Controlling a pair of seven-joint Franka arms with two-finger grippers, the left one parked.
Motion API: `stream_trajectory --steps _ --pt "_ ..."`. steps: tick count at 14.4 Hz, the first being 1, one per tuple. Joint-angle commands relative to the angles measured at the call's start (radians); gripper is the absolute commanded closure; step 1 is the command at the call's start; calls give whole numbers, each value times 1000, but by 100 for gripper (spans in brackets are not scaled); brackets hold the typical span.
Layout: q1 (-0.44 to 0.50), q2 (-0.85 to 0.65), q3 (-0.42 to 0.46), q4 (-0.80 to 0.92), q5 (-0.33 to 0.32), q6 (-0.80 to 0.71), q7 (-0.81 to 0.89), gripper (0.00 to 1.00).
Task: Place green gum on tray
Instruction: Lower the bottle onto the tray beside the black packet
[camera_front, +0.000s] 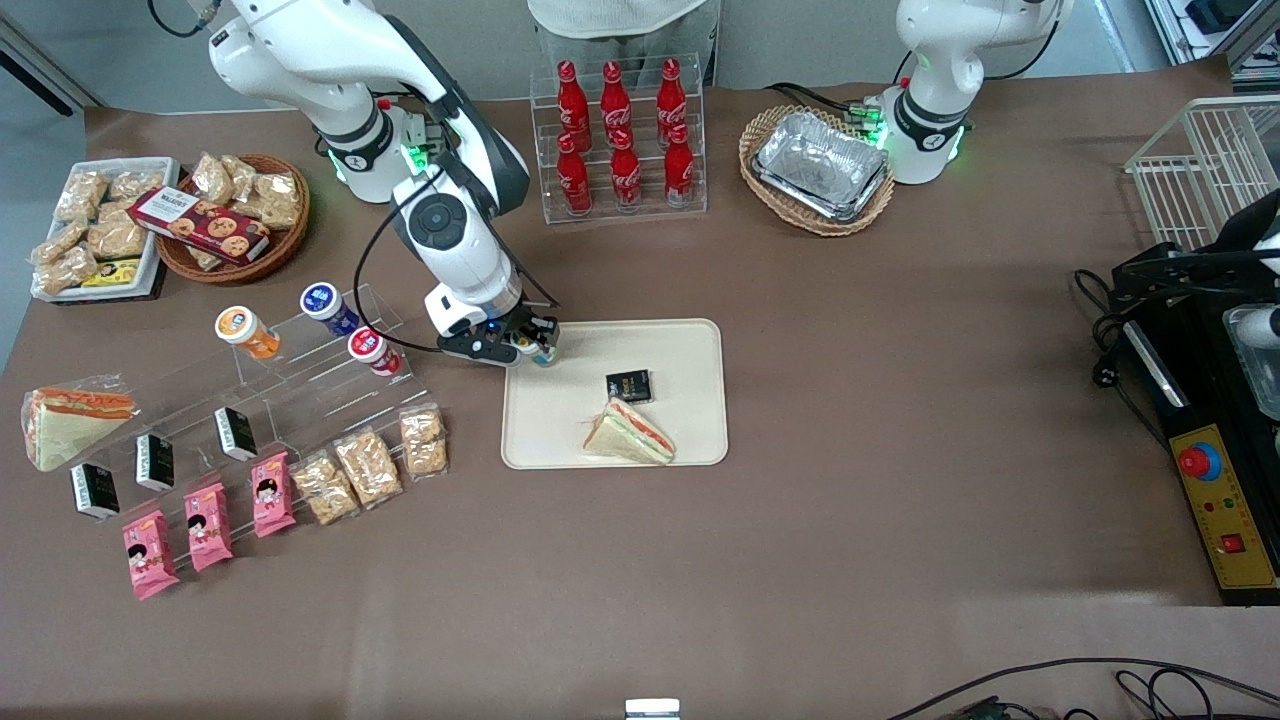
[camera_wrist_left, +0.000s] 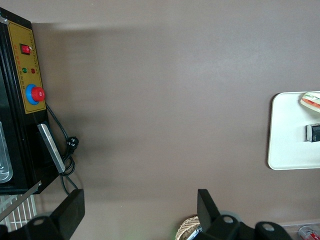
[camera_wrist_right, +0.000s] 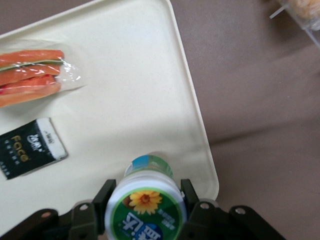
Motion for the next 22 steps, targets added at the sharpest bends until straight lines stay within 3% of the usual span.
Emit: stream_trajectory --steps 1,5,7,8,9,10,18,22 --pt "7 33 -11 3 -26 41 26 77" --pt "7 78 -14 3 -66 90 26 77" --pt "7 82 -14 3 -66 93 28 71" --pt "5 82 -14 3 -66 93 28 50" --pt "5 84 -14 3 -66 93 28 19" --pt "4 84 -14 3 -66 93 28 0" --pt "-4 46 -16 11 -66 78 23 0" --pt "-9 -60 -17 148 -66 -243 20 0"
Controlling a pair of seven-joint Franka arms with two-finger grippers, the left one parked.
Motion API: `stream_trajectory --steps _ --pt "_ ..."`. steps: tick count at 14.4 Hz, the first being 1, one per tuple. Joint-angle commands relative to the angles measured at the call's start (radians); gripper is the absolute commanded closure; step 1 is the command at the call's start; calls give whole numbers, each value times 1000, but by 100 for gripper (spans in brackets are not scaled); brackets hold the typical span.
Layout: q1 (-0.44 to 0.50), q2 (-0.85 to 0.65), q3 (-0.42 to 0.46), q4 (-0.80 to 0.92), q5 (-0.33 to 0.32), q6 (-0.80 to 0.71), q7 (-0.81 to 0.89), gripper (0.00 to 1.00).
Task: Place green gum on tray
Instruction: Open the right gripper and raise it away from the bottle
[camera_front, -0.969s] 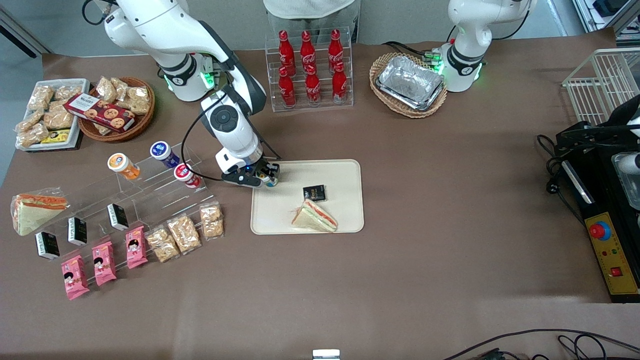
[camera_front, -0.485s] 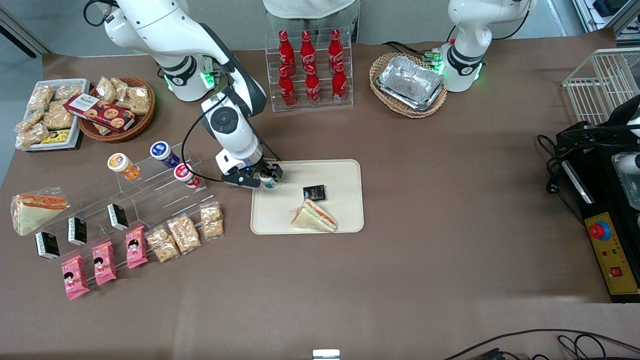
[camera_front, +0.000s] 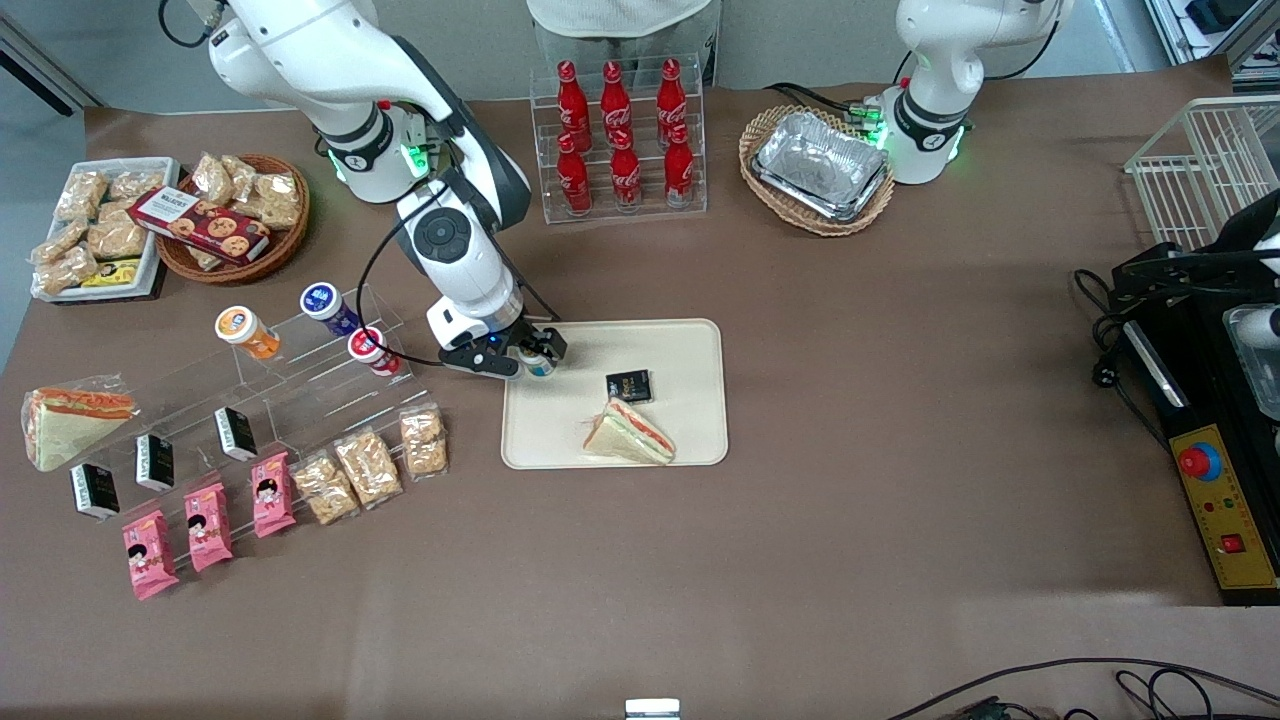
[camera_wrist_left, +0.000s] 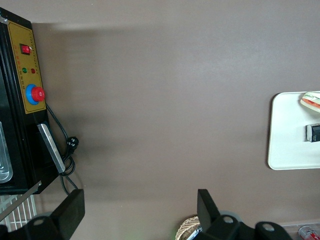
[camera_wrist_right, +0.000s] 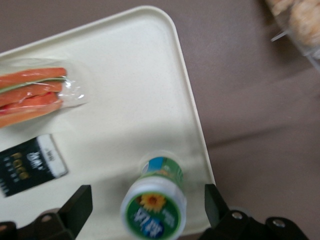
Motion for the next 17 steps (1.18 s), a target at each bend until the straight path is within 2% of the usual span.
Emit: stream_trajectory --steps 1,5,7,11,14,17 --pt "-5 -109 -2 159 -24 -324 15 0" --pt "-14 -147 -7 453 -28 -731 -29 0" --pt "-46 -172 -5 554 -64 -862 -117 0" --pt "-159 -285 -1 563 -68 -896 -331 0" --pt "-311 -322 8 565 -67 -897 -593 0" --pt "-440 -327 10 578 -64 -954 -687 0"
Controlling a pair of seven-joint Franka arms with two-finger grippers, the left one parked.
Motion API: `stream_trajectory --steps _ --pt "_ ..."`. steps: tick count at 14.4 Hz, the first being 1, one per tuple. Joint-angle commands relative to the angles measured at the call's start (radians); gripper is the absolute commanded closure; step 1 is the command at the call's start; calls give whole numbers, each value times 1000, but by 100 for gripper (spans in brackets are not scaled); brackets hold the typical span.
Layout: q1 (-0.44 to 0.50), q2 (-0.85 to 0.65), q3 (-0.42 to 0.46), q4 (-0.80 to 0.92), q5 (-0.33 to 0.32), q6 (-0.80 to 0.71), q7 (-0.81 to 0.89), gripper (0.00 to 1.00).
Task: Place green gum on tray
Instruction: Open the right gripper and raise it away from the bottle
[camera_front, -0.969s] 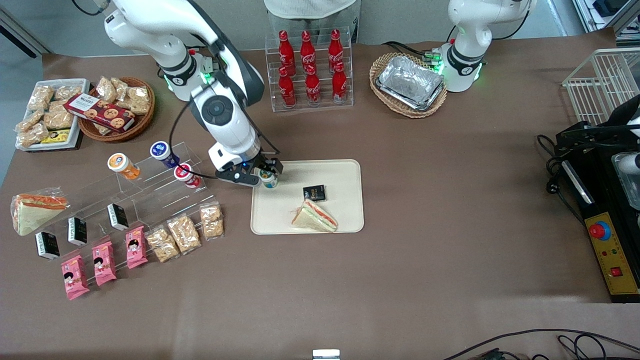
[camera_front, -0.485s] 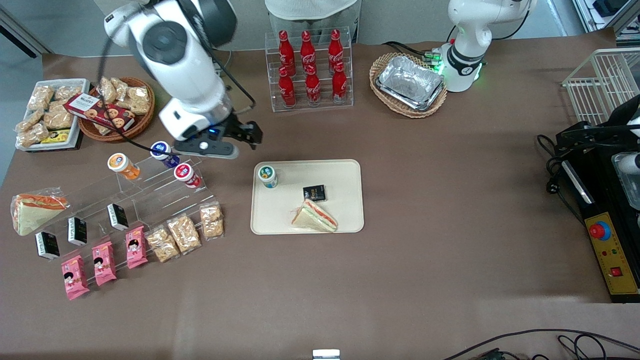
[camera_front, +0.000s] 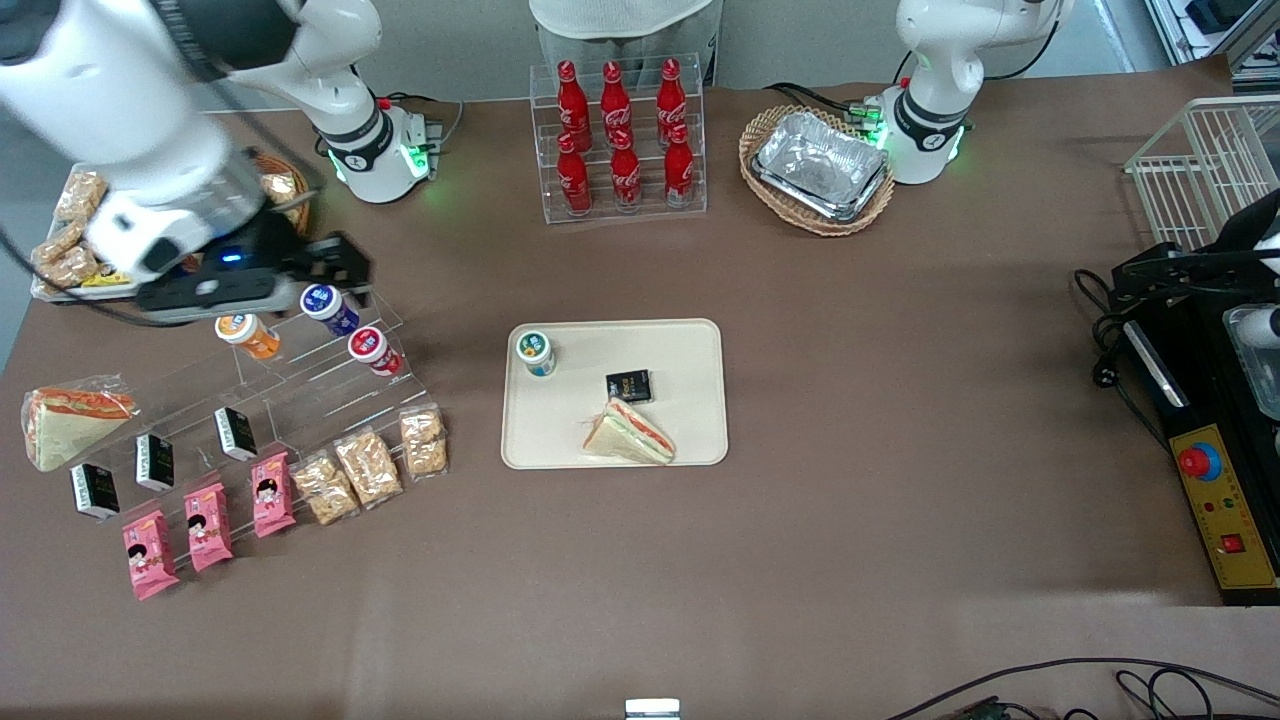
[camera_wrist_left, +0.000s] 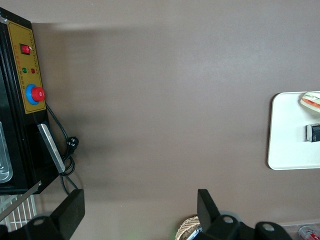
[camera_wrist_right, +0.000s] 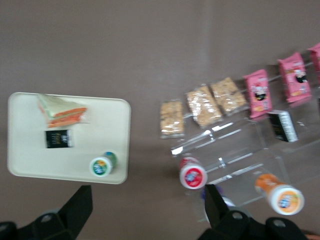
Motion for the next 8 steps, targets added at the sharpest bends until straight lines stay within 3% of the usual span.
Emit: stream_trajectory --steps 1,4,8 --pt "-130 -5 15 30 -3 -73 -128 0" --pt "-219 5 13 49 5 -73 -248 0" --pt "-222 24 4 73 8 -80 -254 0"
